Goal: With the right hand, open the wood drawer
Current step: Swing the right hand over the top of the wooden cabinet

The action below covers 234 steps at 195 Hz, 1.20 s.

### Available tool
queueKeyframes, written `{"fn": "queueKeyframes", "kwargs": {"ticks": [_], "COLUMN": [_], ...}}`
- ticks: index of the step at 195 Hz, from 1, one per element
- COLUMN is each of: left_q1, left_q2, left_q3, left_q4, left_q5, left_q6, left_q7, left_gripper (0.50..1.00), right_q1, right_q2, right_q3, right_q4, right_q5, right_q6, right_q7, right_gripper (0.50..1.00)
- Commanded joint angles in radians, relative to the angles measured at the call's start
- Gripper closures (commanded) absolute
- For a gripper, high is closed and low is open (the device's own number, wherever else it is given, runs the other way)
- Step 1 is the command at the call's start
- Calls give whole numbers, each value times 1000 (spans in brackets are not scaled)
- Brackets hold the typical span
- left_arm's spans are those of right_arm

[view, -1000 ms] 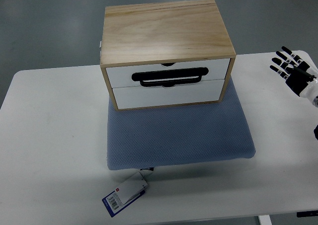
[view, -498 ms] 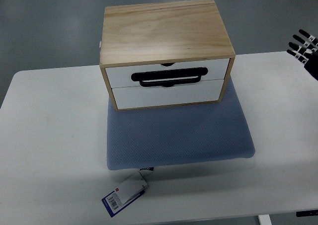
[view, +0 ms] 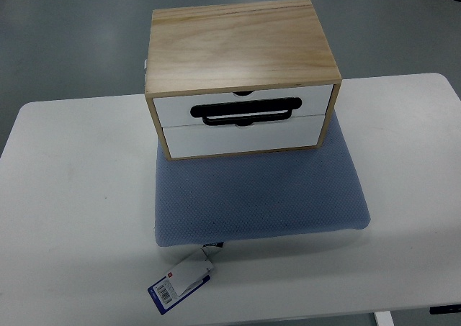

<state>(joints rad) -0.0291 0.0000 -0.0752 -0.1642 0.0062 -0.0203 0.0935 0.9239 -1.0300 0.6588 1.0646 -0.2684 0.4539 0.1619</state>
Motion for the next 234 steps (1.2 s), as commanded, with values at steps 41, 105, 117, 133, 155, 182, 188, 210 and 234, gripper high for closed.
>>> {"fn": "queueKeyframes", "kwargs": {"ticks": [41,105,117,133,155,182,188,210,234], "left_q1": [0,0,0,0,0,0,0,0,0], "left_q2": [0,0,0,0,0,0,0,0,0], "left_q3": [0,0,0,0,0,0,0,0,0], "left_q4": [0,0,0,0,0,0,0,0,0], "left_q5": [0,0,0,0,0,0,0,0,0], "left_q6": [0,0,0,0,0,0,0,0,0], "left_q7": [0,0,0,0,0,0,0,-1,0], "left_gripper": [500,500,500,500,500,500,500,500,500], "right_q1": [322,493,501,512,512,513,513,546,566], "right_q2": [-65,-44,-39,-16,-2,-2,-2,-2,2], "right_q3": [-292,-432,-435,-432,-433,-435,-435,-439,-464], "right_q4": [141,210,216,219,216,216,216,218,227], "right_q5": [-109,-195,-200,-255,-270,-281,-281,-273,-267], "right_q6": [54,92,95,100,97,101,101,138,157], "right_q7": [-5,-7,-9,-25,-45,-55,-55,-51,-48], "right_gripper": [572,570,572,570,572,570,570,572,572]}}
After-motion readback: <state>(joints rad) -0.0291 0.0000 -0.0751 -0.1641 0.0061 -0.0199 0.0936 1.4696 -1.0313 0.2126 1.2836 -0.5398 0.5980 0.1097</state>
